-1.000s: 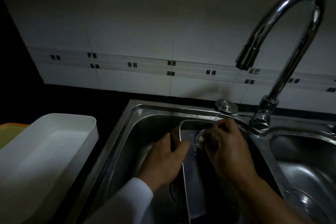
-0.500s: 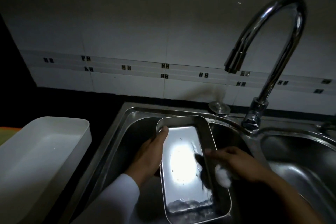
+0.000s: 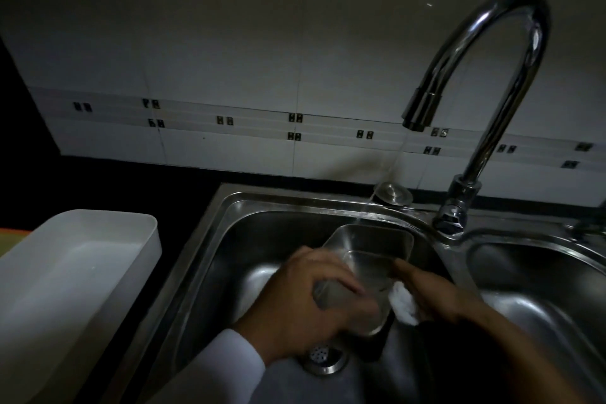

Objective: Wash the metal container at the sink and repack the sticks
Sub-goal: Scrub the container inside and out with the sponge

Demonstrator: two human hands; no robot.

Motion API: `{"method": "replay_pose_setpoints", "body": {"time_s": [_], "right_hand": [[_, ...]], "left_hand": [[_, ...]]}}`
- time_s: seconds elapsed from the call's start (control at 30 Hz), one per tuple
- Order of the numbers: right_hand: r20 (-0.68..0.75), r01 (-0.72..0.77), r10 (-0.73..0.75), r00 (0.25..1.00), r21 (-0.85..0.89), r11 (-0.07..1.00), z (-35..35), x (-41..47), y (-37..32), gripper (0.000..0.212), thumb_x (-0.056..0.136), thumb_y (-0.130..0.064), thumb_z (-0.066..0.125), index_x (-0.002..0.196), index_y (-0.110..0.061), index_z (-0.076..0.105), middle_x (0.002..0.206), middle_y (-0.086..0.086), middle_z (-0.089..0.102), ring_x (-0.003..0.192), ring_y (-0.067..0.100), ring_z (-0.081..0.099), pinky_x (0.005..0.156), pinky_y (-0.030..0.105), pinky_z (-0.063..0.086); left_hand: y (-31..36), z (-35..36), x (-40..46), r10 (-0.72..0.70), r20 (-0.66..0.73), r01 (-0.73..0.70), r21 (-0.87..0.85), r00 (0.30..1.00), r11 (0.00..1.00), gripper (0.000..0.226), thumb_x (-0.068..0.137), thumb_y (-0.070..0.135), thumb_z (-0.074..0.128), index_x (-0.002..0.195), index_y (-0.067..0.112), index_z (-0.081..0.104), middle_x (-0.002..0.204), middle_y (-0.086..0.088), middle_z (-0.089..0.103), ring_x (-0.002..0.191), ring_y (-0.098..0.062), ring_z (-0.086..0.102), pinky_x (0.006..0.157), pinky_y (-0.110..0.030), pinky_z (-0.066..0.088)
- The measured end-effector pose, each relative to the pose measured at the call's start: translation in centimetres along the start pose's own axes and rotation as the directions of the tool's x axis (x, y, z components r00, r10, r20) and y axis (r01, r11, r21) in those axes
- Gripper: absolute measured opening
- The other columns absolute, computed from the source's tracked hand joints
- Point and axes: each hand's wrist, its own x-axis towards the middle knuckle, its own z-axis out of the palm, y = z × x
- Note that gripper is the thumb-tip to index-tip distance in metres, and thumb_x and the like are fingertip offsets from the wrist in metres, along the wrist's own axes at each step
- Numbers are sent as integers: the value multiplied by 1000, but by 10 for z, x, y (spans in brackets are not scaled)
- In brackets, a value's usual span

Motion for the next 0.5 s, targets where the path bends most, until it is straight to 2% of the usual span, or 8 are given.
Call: {"method": "replay_pose_setpoints", "body": {"time_s": [0.07, 0.13, 0.23, 0.3, 0.33, 0.4, 0.43, 0.5], "right_hand": [[21, 10, -10, 1000, 0, 1000, -4, -2, -2, 38, 96, -58, 47, 81, -27, 64, 81, -7, 63, 69, 2, 57, 70, 24, 47], [7, -1, 1, 1000, 19, 1000, -5, -2, -3, 36, 97, -56, 47, 82, -27, 62, 84, -7, 61, 66, 0, 58, 80, 30, 46], [41, 14, -14, 999, 20, 1000, 0, -5, -5, 36, 96, -59, 48, 98, -27, 65, 81, -9, 64, 54, -12, 62, 93, 36, 47], [55, -3, -3, 998, 103, 995, 4, -11, -12, 54, 82, -80, 54, 100, -30, 67, 80, -16, 72, 68, -10, 66, 97, 33, 50], [28, 6, -10, 1000, 128, 992, 4, -13, -15, 68, 66, -92, 55, 97, -32, 67, 83, -19, 72, 79, -5, 66, 95, 28, 50], [-58, 22, -14, 998, 130, 991, 2, -19, -19, 92, 41, -101, 55, 97, -30, 67, 97, -12, 71, 91, 8, 66, 93, 27, 51], [-91, 32, -20, 996, 131, 991, 0, -23, -23, 96, 38, -102, 55, 99, -28, 68, 97, -9, 72, 89, 7, 67, 89, 24, 54], [-148, 76, -54, 987, 151, 986, -1, -33, -34, 88, 44, -98, 52, 88, -23, 69, 66, -15, 72, 59, -6, 66, 61, 6, 52]], "left_hand": [[9, -1, -4, 92, 166, -89, -29, 982, 996, 41, 71, 60, 88, 101, 33, 83, 102, 20, 76, 105, -1, 68, 97, -20, 50], [11, -1, -5, 94, 232, -96, 0, 968, 995, 46, 68, 62, 88, 104, 34, 82, 99, 21, 78, 100, 4, 68, 92, -11, 48], [8, -1, -7, 92, 152, -110, 113, 984, 987, 33, 79, 60, 80, 94, 31, 82, 84, 15, 76, 84, 0, 68, 74, -13, 50], [7, 0, -7, 67, 89, -72, 60, 994, 996, 23, 86, 48, 76, 89, 26, 79, 75, 12, 71, 77, -3, 68, 67, -12, 47], [6, 0, -5, 40, 50, -40, 3, 998, 999, 22, 88, 44, 74, 87, 23, 77, 74, 10, 70, 76, -4, 69, 67, -15, 48], [1, -1, 1, -75, -29, 68, -191, 997, 979, 24, 89, 40, 71, 85, 16, 72, 78, 2, 71, 76, -8, 69, 74, -29, 55], [-3, -2, 4, -151, -64, 125, -306, 986, 944, 26, 88, 39, 70, 85, 13, 70, 78, -1, 71, 77, -15, 69, 77, -36, 55], [-7, -6, 9, -304, -94, 230, -457, 948, 859, 29, 86, 37, 68, 84, 9, 68, 77, -8, 70, 76, -23, 68, 78, -44, 53]]}}
